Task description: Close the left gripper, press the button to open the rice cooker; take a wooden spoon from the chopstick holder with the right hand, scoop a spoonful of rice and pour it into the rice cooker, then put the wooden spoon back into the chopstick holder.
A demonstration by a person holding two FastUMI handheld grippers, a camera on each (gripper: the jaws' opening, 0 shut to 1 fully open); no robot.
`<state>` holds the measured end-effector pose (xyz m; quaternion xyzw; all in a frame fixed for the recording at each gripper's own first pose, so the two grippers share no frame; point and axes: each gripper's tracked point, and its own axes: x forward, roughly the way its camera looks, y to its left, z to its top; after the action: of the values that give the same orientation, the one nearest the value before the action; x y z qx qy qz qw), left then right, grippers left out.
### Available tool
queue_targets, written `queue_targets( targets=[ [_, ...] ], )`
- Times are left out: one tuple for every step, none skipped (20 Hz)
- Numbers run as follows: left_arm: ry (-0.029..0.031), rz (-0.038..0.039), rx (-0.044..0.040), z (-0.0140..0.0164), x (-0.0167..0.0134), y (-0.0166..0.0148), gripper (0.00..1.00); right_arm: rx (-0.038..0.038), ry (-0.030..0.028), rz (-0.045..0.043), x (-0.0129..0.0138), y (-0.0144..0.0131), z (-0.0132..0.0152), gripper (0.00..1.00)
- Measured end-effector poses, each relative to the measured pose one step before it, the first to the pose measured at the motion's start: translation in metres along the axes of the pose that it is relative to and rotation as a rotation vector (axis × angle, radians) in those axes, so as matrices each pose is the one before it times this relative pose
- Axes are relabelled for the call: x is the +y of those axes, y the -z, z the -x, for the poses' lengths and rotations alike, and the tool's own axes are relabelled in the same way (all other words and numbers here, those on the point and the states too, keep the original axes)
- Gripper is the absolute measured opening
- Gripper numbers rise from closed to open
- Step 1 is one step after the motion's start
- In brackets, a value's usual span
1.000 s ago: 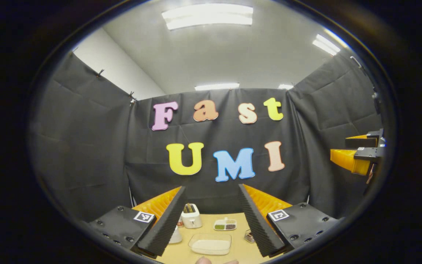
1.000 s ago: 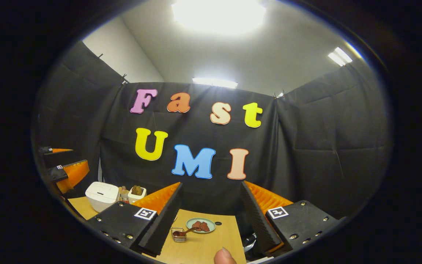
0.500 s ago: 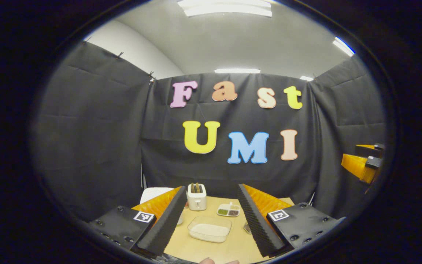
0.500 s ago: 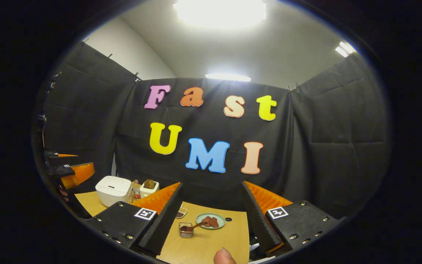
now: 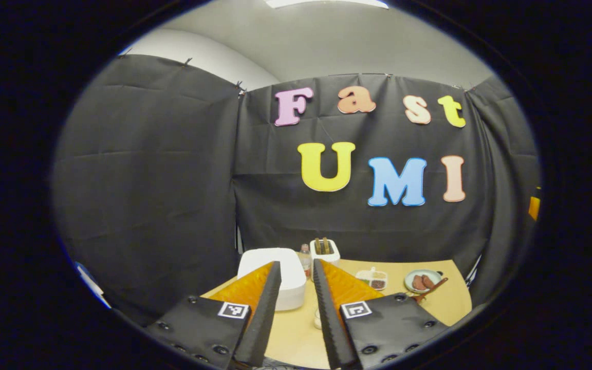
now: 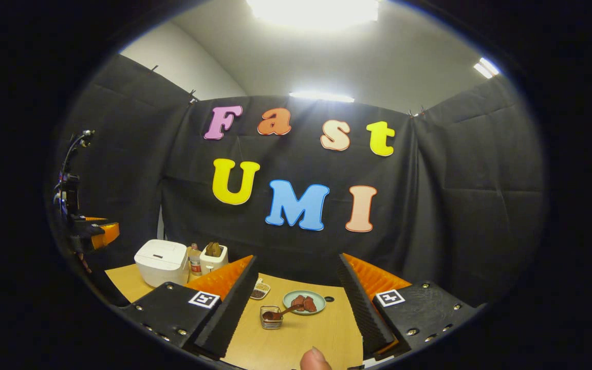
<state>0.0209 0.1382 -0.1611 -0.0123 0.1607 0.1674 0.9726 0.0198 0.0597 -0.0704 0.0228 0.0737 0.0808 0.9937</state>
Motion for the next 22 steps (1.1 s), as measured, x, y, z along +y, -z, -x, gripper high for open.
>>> queue_targets(
  targets=[
    [0.00216,-0.02847,-0.00280,-0.01890,0.00762,0.00518,0.39,-0.00430,0.01507,0.00080,0.00986,-0.00571,-0.00694,0.95],
    [-0.00054,-0.03084,0.00344,-0.01994,0.01040,0.00484,0.32,0.00266,0.02336,0.00826,0.00779,-0.00367,-0.00748,0.94],
    [0.01365,-0.02146,0.00125,-0.02032,0.00636,0.00688,0.23,0.00497,0.01704,0.00866,0.01014,-0.00045,-0.00763,0.94],
    [0.03708,-0.00980,0.00040,-0.01772,-0.00072,0.00620,0.14,0.00870,0.00889,0.01030,0.01244,-0.00104,-0.00752,0.94],
    [0.00296,-0.01634,0.00801,-0.01661,0.00643,0.00842,0.10,0.00959,0.01184,0.01143,0.00930,-0.00064,-0.00660,0.94],
    [-0.00175,-0.02258,0.01558,-0.01754,0.00666,0.00838,0.10,0.01075,0.01461,0.00889,0.00735,-0.00038,-0.00560,0.94],
    [-0.02049,-0.02219,0.01732,-0.01402,0.01435,0.01174,0.08,0.01079,0.01194,0.00762,0.00624,0.00049,-0.00374,0.94],
    [0.00080,-0.01670,0.01924,-0.02399,0.00439,0.00957,0.06,0.01164,0.01142,0.00889,0.00705,0.00026,-0.00497,0.94],
    [0.01322,-0.00320,0.02699,-0.01785,-0.00425,0.01095,0.08,0.01256,0.01332,0.01144,0.00483,0.00199,-0.00301,0.94],
    [0.01195,0.00604,0.03531,-0.01988,-0.00148,0.01372,0.07,0.01502,0.01023,0.01114,0.00473,0.00113,-0.00341,0.94],
    [0.00314,0.00532,0.03549,-0.01961,-0.00074,0.01414,0.09,0.01581,0.00361,0.00962,0.00658,0.00298,-0.00309,0.94],
    [-0.00887,0.00257,0.03285,-0.02006,0.00272,0.00903,0.09,0.01544,0.00310,0.01147,0.00598,0.00164,-0.00338,0.94],
    [-0.00369,0.00357,0.02890,-0.01809,0.00222,0.00836,0.09,0.01441,0.00451,0.00881,0.00418,0.00234,-0.00311,0.94],
    [-0.00416,0.00236,0.02719,-0.01871,0.00155,0.00689,0.08,0.01647,0.00346,0.00631,0.00465,0.00301,-0.00252,0.94],
    [0.00597,0.00643,0.02824,-0.01437,-0.00150,0.00727,0.09,0.01427,-0.00166,0.00398,0.00567,0.00262,-0.00193,0.94],
    [-0.00154,0.00896,0.01471,-0.01436,0.00071,0.00418,0.09,0.01246,0.00226,0.00749,0.00446,0.00179,-0.00268,0.94],
    [0.00420,0.00556,0.01610,-0.01375,-0.00095,0.00476,0.07,0.01142,0.00550,0.01235,0.00204,0.00247,-0.00120,0.94],
    [-0.00493,0.00366,0.01030,-0.01363,0.00204,0.00400,0.09,0.01178,0.00557,0.01226,0.00140,0.00137,-0.00241,0.94],
    [-0.00046,0.00643,0.01480,-0.01222,0.00040,0.00474,0.09,0.01138,0.00272,0.01050,0.00213,0.00292,-0.00051,0.93],
    [0.00377,0.01026,0.02169,-0.01226,-0.00116,0.00532,0.09,0.00772,0.00416,0.00551,0.00043,0.00138,-0.00001,0.94],
    [-0.00228,0.00726,0.02215,-0.01017,-0.00053,0.01099,0.07,0.00696,0.00496,0.00262,-0.00009,0.00115,-0.00010,0.94],
    [-0.00126,0.00549,0.02728,-0.01023,-0.00036,0.00957,0.09,0.00731,0.00459,0.00089,-0.00066,0.00128,-0.00024,0.94]
  ],
)
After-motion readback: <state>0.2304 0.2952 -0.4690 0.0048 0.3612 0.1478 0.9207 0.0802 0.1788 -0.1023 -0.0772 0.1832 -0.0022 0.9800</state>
